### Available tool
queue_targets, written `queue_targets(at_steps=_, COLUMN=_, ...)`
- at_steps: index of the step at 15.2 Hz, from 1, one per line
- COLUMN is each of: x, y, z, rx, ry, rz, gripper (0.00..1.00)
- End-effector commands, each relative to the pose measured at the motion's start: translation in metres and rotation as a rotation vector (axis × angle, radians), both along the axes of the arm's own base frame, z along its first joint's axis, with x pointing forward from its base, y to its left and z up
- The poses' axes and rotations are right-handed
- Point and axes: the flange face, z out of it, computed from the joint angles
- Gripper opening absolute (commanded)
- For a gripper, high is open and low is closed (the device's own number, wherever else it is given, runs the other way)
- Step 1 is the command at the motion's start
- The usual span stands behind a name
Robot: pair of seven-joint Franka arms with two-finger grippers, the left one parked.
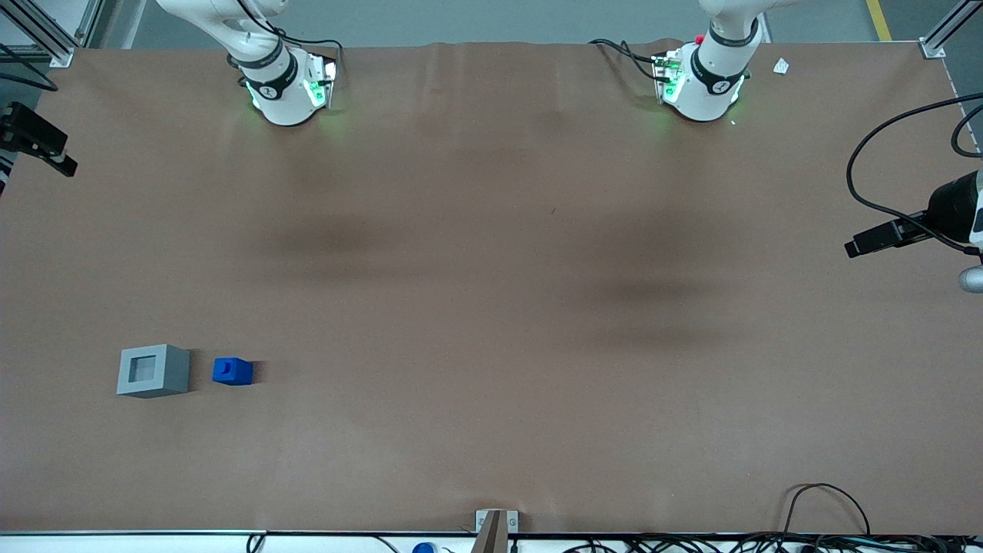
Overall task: Insert blue part into gray base with right arm
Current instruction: 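Move the open right gripper over the blue part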
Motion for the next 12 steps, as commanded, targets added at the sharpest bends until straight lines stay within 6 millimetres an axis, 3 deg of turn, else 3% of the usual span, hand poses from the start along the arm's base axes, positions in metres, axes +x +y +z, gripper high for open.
queue_targets(at_steps=1, x=0.0, y=0.0, z=0.003, rx=-0.009, ry=0.003, rz=-0.015, gripper=1.0)
queue_targets(at_steps=2, x=0.002, y=0.0, z=0.001, rx=-0.011, ry=0.002, rz=-0.011, gripper=1.0)
queue_targets(at_steps=4, x=0.029, y=0.004, z=-0.028, rx=-0.01, ry=0.012, rz=-0.005, gripper=1.0)
queue_targets(at_steps=8, x=0.1, y=0.011, z=-0.14, rx=-0.005, ry=0.018, rz=0.007, gripper=1.0)
queue_targets(at_steps=12, x=0.139, y=0.017, z=-0.22, rx=-0.009, ry=0.035, rz=0.017, gripper=1.0)
